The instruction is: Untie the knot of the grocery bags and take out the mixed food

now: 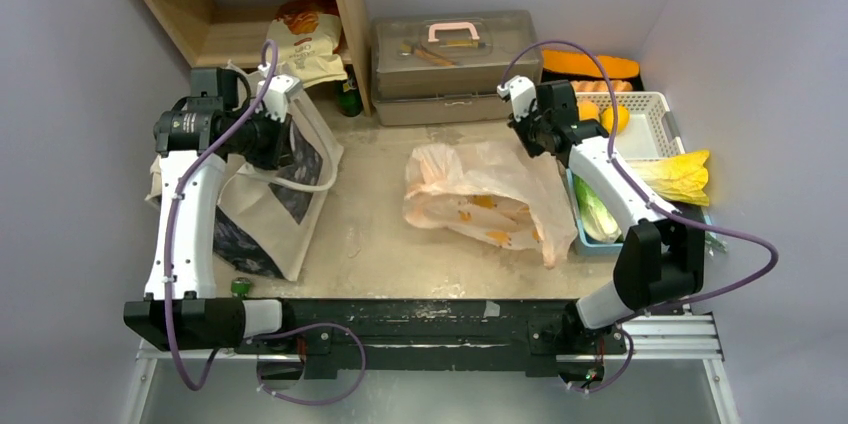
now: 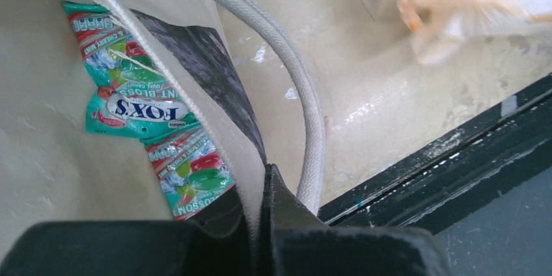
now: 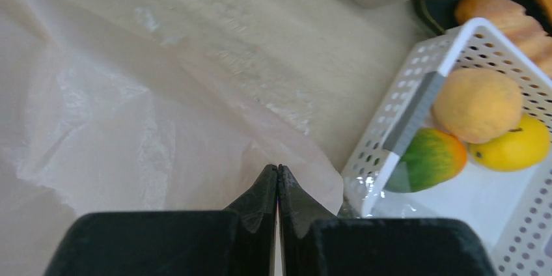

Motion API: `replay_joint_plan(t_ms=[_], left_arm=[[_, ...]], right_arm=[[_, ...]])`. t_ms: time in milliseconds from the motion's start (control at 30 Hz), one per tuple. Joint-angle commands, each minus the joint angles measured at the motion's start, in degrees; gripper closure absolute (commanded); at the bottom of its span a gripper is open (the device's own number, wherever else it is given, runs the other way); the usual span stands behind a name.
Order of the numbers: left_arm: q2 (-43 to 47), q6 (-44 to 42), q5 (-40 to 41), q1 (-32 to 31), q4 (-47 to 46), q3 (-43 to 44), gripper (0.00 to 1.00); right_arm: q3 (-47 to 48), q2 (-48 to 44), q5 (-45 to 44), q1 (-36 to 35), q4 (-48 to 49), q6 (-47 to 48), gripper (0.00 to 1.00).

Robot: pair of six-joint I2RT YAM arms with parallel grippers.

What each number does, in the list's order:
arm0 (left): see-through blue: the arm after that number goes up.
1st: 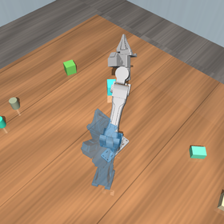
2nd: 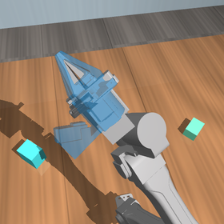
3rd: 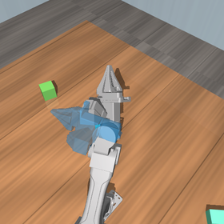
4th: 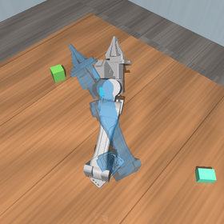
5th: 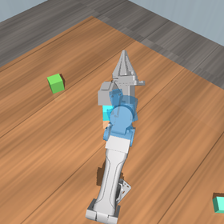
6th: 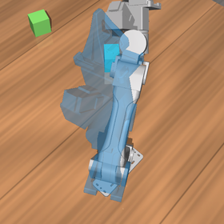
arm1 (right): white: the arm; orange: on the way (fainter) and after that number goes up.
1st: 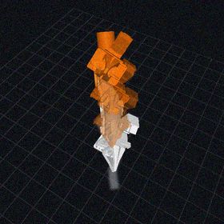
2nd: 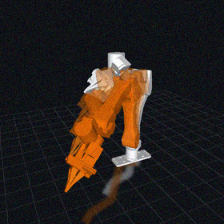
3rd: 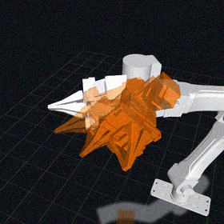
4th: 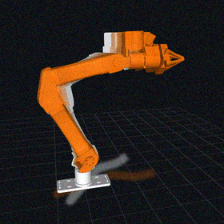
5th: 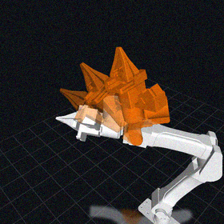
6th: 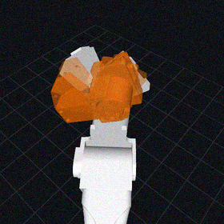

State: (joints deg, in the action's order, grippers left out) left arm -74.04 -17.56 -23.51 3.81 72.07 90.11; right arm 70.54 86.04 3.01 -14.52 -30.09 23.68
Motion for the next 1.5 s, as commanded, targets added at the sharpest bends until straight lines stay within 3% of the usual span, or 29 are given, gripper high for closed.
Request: replay_joint_plan(t_ms=[0,233,333,367,433,467,533,733,933,1000,1033,1167,1233,1333,1400,1467], left_arm=[[2.2,2.3,-7.9,-2.4,-3.6,3.4,1.0],[4.0,8.6,-12.4,-11.1,-8.0,0.6,1.0],[4.4,13.1,-14.7,-16.5,-11.9,-0.8,1.0],[4.9,14.6,-14.5,-18.7,-13.9,-1.5,1.0],[5.8,16.9,-13.2,-22.9,-18.6,-3.0,1.0],[5.9,18.6,-12.4,-24.7,-20.8,-3.4,1.0],[5.2,21.7,-11.3,-28.2,-24.3,-3.8,1.0],[-2.0,29.6,-8.2,-35.9,-33.4,-0.1,1.0],[-8.3,32.5,-3.0,-43.1,-40.3,4.1,1.0],[-9.3,31.6,-5.4,-44.3,-42.1,4.5,0.81],[-9.5,31.1,-7.0,-44.6,-42.3,4.7,0.65],[-6.6,25.2,-9.5,-44.4,-38.1,5.4,0.34],[-3.6,22.5,-10.6,-42.2,-32.5,7.2,0.27],[2.6,25.1,-13.0,-33.7,-29.2,7.1,0.17],[5.9,21.2,-8.6,-29.3,-25.5,7.5,0.15],[7.9,15.5,0.6,-28.7,-21.0,7.9,0.11]], right_arm=[[2.7,-0.2,-14.5,0.7,10.2,-6.9,1.0],[5.3,2.3,-26.8,1.0,10.8,-12.0,1.0],[6.4,2.5,-24.2,2.0,7.4,-14.0,1.0],[7.0,2.2,-20.8,2.5,5.8,-14.6,0.89],[8.8,1.7,-14.8,3.4,2.6,-15.1,0.5],[10.1,1.5,-11.6,3.5,0.8,-14.9,0.37],[13.2,0.8,-5.9,3.5,-2.5,-14.1,0.23],[19.8,-2.0,1.9,3.6,-5.1,-14.7,0.08],[28.8,-1.5,5.9,3.5,-9.1,-17.8,0.06],[31.1,-1.6,8.0,3.5,-10.8,-19.1,0.06],[31.8,-1.9,8.8,3.6,-11.5,-19.6,0.06],[33.8,-3.2,12.3,3.5,-15.1,-21.6,0.06],[33.7,-3.9,16.3,3.5,-16.1,-24.0,0.06],[33.2,-4.5,20.2,1.6,-17.8,-26.5,0.06],[33.1,-4.2,20.1,-1.3,-19.4,-26.6,0.06],[33.9,-3.1,21.6,-5.1,-21.8,-26.3,0.06]])
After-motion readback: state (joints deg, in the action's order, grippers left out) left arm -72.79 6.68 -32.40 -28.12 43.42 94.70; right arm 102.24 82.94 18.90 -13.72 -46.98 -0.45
